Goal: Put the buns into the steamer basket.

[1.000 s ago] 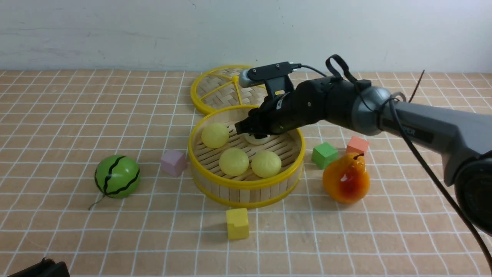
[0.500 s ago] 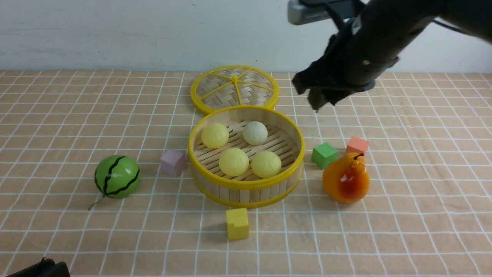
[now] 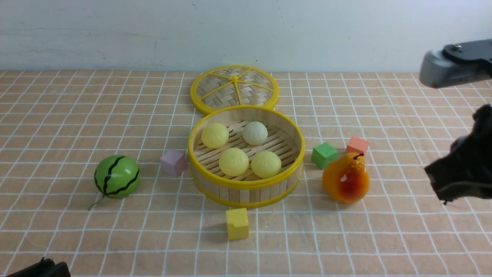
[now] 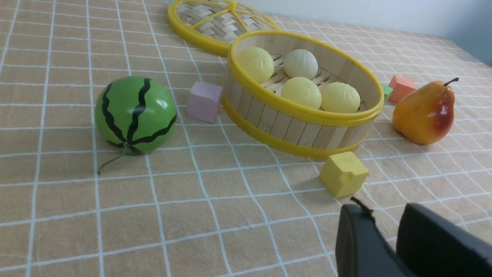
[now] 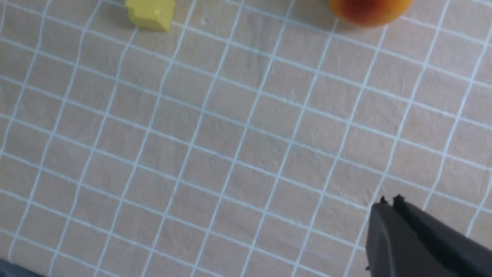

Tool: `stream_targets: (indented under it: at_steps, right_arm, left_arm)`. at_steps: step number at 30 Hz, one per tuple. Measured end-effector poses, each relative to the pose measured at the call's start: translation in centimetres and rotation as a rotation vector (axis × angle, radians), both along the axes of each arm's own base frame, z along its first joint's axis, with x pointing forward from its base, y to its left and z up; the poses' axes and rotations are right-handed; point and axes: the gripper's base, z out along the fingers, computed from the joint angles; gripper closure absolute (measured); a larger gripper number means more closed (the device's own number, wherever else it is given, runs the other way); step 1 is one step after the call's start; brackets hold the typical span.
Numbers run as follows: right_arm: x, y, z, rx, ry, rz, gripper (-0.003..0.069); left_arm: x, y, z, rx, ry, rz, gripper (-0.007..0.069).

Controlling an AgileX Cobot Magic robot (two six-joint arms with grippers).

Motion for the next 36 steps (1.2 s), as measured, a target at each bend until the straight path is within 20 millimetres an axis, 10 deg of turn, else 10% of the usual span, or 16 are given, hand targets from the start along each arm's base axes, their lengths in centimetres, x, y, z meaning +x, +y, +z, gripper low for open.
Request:
stream_targets:
  at_steps: [14, 19, 29, 36]
  right_arm:
    - [-4.7, -4.6, 1.3, -0.002, -0.223, -0.028, 0.0675]
    - [-7.7, -7.0, -3.5, 0.084, -0.495, -0.154, 0.0675]
    - [-12.8, -9.1, -19.7, 0.185, -0.821, -0.348, 0.0674]
    - [-13.2, -9.4, -20.7, 0.163, -0.767, -0.39, 0.0671]
  left_arm:
    - [0.0, 0.0, 0.0, 0.0, 0.0, 0.0, 0.0459]
    - [0.0, 0.0, 0.0, 0.0, 0.0, 0.0, 0.0455]
    - [0.0, 0.0, 0.0, 0.0, 0.0, 0.0, 0.0442]
    - [0.0, 0.0, 0.0, 0.0, 0.002, 0.0, 0.0442]
